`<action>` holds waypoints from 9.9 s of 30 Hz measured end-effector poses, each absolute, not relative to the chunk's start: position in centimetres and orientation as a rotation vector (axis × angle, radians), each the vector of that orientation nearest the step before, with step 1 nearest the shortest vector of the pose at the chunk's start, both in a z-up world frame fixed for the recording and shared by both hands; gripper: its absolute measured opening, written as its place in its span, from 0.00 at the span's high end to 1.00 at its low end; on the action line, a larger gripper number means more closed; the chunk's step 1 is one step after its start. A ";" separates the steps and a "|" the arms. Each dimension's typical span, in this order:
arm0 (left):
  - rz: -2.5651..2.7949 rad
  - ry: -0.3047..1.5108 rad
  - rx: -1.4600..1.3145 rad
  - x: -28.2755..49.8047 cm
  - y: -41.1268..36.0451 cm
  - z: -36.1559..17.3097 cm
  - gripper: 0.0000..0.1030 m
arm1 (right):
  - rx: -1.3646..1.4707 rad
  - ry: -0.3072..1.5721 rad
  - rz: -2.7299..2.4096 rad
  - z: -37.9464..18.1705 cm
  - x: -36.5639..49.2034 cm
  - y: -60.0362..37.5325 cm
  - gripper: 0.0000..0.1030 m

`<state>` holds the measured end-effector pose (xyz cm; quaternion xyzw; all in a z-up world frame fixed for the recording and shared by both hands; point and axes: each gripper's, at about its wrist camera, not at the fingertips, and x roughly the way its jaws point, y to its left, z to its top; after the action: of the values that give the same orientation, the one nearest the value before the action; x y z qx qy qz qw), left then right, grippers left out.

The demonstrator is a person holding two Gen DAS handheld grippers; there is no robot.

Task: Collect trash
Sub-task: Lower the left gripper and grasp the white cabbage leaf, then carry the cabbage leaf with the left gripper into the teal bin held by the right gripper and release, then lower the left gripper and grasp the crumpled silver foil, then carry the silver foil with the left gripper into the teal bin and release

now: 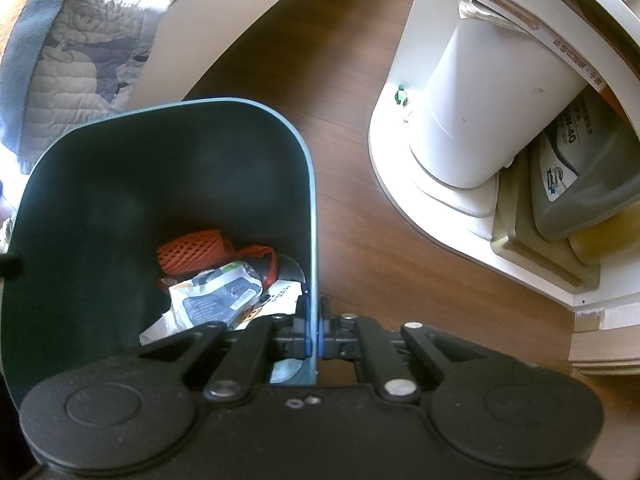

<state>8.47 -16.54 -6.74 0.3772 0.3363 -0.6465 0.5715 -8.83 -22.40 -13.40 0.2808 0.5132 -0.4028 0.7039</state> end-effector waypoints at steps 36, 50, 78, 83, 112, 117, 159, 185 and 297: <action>-0.473 1.179 0.613 44.7 -1.4 -26.1 0.26 | 0.603 1.298 -0.861 -13.8 -8.0 -21.4 0.96; -0.341 1.392 0.325 46.8 2.3 -35.3 0.21 | 0.605 1.340 -0.877 -14.5 -8.0 -21.6 0.93; -0.231 1.432 0.025 46.5 6.0 -36.8 0.28 | 0.548 1.404 -0.890 -15.4 -7.6 -22.0 0.88; -0.217 1.430 -0.016 45.6 7.0 -35.7 0.55 | 0.553 1.388 -0.882 -15.7 -8.0 -22.0 0.88; -0.523 1.265 0.286 37.5 0.1 -16.3 0.89 | 0.613 1.092 -0.889 -12.8 -8.8 -22.0 0.98; -0.792 1.192 0.393 31.3 -4.1 -9.8 0.89 | 0.636 1.099 -0.897 -13.3 -9.5 -22.2 0.98; -1.467 1.098 1.051 2.9 -23.2 -17.4 0.88 | 0.676 1.109 -0.801 -13.9 -9.0 -22.0 0.93; -1.502 0.900 0.807 10.0 -16.4 -6.7 0.43 | 0.695 1.147 -0.705 -15.0 -7.8 -23.1 0.65; -1.526 1.024 0.923 3.1 -18.3 -11.2 0.69 | 0.446 1.172 -0.805 -13.7 -6.3 -24.0 0.97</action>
<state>3.09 -18.29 -11.21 0.3846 0.4263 -0.6354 0.5164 -6.31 -23.96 -13.66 0.2028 0.5333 -0.3662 0.7351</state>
